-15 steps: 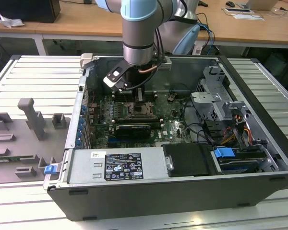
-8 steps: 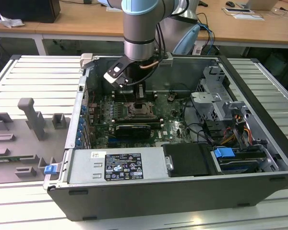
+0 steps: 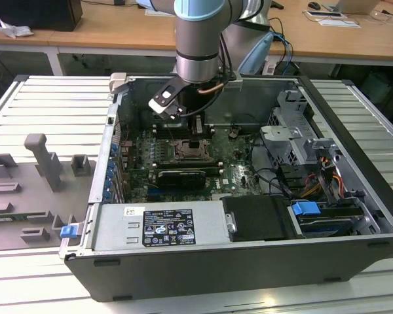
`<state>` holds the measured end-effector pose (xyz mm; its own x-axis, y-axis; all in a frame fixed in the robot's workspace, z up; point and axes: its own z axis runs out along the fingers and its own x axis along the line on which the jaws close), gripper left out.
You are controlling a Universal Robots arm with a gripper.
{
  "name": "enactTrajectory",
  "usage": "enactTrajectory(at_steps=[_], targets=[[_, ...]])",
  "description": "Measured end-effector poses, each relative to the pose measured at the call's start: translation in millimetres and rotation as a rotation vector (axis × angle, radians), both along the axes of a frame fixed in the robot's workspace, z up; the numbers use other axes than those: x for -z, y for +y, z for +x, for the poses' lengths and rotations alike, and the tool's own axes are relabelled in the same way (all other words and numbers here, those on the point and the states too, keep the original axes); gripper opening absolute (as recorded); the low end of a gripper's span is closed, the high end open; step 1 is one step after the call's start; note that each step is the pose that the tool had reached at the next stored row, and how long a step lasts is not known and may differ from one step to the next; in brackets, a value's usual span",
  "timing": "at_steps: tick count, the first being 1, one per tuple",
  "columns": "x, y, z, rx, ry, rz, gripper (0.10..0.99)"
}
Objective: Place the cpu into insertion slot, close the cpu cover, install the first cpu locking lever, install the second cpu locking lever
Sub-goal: 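Close the cpu cover, then install the first cpu locking lever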
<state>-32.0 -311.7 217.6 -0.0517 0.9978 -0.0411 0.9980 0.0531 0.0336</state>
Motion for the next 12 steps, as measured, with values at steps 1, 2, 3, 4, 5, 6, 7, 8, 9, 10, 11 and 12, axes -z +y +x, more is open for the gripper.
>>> enactTrajectory(at_steps=[1, 2, 3, 4, 5, 6, 7, 8, 9, 10, 11, 12], targets=[[0.0, 0.0, 0.6, 0.000, 0.0001, 0.000, 0.106], [0.0, 0.0, 0.7, 0.000, 0.0001, 0.000, 0.106], [0.0, 0.0, 0.9, 0.000, 0.0001, 0.000, 0.106], [-0.1, 0.1, 1.2, 0.000, 0.0000, 0.000, 0.106], [-0.5, 0.0, 1.1, 0.000, 0.0001, 0.000, 0.106], [-1.9, 0.0, 1.1, 0.000, 0.0001, 0.000, 0.106], [-3.4, 0.0, 1.1, 0.000, 0.0001, 0.000, 0.106], [-6.9, 0.0, 1.1, 0.000, 0.0001, 0.000, 0.106], [-8.9, 0.0, 1.1, 0.000, 0.0001, 0.000, 0.106], [-10.3, 0.0, 1.1, 0.000, 0.0001, -0.001, 0.106], [-13.1, 0.0, 1.1, 0.000, 0.0001, -0.001, 0.106], [-14.8, 0.0, 1.1, 0.000, 0.0000, -0.001, 0.106]])
